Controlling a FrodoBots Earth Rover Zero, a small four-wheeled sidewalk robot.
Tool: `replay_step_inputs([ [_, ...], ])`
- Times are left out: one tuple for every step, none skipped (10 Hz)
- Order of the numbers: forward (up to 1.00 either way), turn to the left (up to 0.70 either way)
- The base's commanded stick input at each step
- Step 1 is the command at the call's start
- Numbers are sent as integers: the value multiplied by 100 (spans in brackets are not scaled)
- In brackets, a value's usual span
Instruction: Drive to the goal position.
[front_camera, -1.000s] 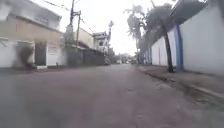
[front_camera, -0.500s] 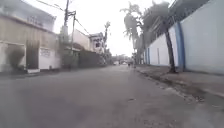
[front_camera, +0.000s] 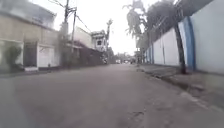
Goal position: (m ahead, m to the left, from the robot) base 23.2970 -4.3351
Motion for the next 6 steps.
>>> replay_step_inputs([
  [100, 0],
  [100, 0],
  [100, 0],
  [100, -12],
  [100, -35],
  [100, -37],
])
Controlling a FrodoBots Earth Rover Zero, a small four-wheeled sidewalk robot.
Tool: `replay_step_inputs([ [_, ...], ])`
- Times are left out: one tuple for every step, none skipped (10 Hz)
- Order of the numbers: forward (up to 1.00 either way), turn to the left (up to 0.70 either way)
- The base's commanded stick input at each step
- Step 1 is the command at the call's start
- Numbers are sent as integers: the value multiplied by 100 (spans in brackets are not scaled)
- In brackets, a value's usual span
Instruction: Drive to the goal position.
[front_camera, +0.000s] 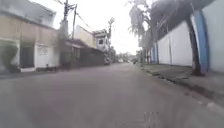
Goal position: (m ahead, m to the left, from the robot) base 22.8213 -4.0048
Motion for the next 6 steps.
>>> replay_step_inputs([
  [100, -38],
  [100, -40],
  [100, -40],
  [100, -6],
  [100, 0],
  [100, 0],
])
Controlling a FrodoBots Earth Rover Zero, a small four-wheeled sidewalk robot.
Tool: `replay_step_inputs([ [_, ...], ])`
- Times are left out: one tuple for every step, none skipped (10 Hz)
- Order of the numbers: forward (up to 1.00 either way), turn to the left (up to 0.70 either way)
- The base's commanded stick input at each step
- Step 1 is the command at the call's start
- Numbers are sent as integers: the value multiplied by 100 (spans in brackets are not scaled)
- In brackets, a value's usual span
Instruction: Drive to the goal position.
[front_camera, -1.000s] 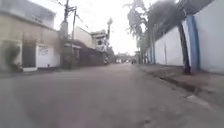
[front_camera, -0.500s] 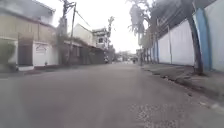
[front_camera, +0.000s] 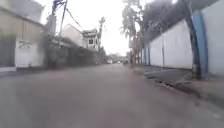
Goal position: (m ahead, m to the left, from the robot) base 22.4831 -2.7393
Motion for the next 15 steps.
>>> replay_step_inputs([
  [100, 0],
  [100, 0],
  [100, 0],
  [100, 0],
  [100, 0],
  [100, 0],
  [100, 0],
  [100, 0],
  [100, 0],
  [100, 0],
  [100, 0],
  [100, 0],
  [100, 0],
  [100, 0],
  [100, 0],
])
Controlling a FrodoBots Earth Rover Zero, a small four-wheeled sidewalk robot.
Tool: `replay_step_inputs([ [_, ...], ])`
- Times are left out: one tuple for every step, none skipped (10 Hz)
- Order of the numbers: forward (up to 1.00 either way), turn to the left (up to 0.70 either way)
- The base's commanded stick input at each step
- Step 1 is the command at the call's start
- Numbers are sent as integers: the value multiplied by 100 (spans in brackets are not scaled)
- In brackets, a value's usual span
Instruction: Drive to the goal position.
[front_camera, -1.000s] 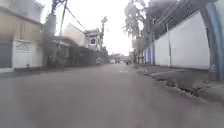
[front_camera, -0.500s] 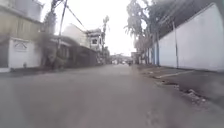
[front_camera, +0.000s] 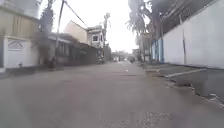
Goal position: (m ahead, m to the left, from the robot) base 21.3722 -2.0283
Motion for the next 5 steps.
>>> replay_step_inputs([
  [100, -8],
  [100, -33],
  [100, -40],
  [100, -40],
  [100, -40],
])
